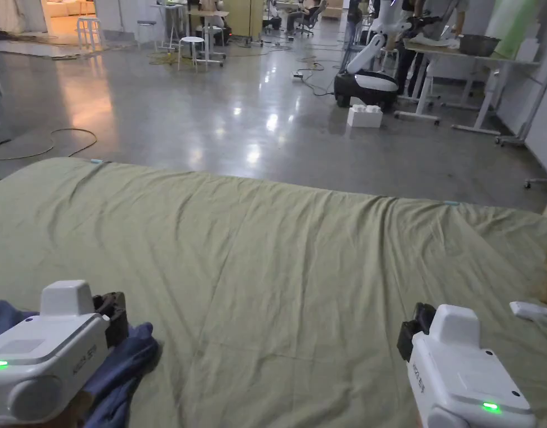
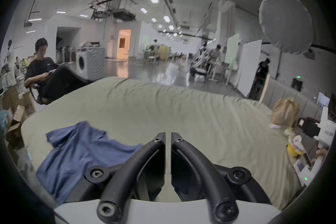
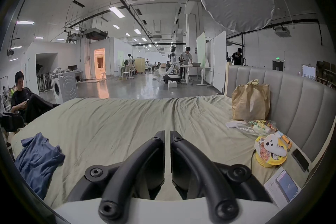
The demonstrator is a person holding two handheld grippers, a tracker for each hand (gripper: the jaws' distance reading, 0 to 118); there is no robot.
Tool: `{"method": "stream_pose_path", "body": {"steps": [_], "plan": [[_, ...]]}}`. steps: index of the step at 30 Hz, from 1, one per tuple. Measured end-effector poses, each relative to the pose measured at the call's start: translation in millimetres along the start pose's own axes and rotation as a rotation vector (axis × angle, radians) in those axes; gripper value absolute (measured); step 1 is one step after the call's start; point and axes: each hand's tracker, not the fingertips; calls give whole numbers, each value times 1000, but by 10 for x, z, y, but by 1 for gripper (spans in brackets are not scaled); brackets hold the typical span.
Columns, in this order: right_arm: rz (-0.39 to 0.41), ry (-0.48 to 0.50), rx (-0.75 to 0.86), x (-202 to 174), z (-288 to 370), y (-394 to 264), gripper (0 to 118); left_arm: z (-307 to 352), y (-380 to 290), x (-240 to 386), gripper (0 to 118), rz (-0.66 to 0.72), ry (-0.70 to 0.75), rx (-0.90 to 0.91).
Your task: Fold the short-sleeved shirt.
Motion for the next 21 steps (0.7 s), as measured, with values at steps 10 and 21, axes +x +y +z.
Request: {"method": "stream_pose_path", "body": {"steps": [10,21], "plan": [[40,54,-100,-304,-122,-262,6,-596,-313,-1549,6,101,131,-396],[90,79,-167,-539,-205,-423,6,-1162,-927,-1804,96,46,81,-653]]}}
